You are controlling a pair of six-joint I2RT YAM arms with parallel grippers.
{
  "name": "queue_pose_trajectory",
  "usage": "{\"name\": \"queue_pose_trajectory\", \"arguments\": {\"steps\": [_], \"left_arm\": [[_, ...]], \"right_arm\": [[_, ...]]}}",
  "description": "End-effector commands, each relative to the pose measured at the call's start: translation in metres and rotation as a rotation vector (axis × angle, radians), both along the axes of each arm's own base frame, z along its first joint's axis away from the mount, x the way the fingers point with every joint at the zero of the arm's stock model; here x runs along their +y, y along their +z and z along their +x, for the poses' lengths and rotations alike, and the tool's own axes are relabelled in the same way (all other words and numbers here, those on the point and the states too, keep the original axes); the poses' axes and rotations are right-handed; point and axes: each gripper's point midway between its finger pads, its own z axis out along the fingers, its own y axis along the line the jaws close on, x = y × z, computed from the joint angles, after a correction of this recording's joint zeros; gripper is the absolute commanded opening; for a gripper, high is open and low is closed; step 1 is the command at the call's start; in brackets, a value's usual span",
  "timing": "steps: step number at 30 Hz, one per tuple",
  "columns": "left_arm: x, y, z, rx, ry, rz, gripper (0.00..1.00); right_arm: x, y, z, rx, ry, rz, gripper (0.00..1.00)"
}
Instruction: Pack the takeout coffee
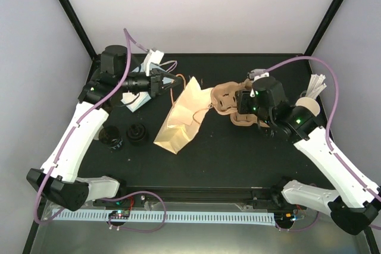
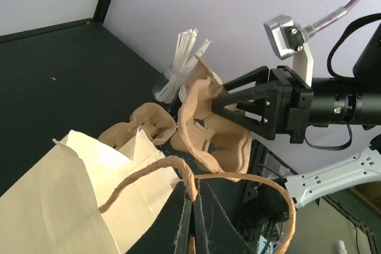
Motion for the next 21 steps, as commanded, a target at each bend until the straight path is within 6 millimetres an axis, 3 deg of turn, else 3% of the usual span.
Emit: {"name": "queue_pose_trajectory", "arguments": {"steps": [1,8,13,17,21], "left_arm": [[-0.003,0.011,-0.005,-0.041,-0.021,0.038,0.01],[-0.011,0.01,0.0,-0.033,-0.055,0.093,0.02],[-0.018,0.011,-0.002,-0.044,-0.073,0.109,0.02],[-0.019,0.008,0.0,-0.037,-0.067,0.118,0.01],[-0.017,0.003,0.0,-0.033,-0.053,0.136,0.02]], "right_arm": [[-0.001,0.04,0.006,-0.155,0.02,0.028,0.43],[0.011,0.073,-0.009,-0.274,0.148,0.102,0.43],[0.033,0.079,-0.024,-0.28,0.303,0.138,0.43],[0.037,0.062,-0.026,-0.216,0.328,0.121,0.42],[0.028,0.016,-0.025,-0.06,0.268,0.047,0.47]]}}
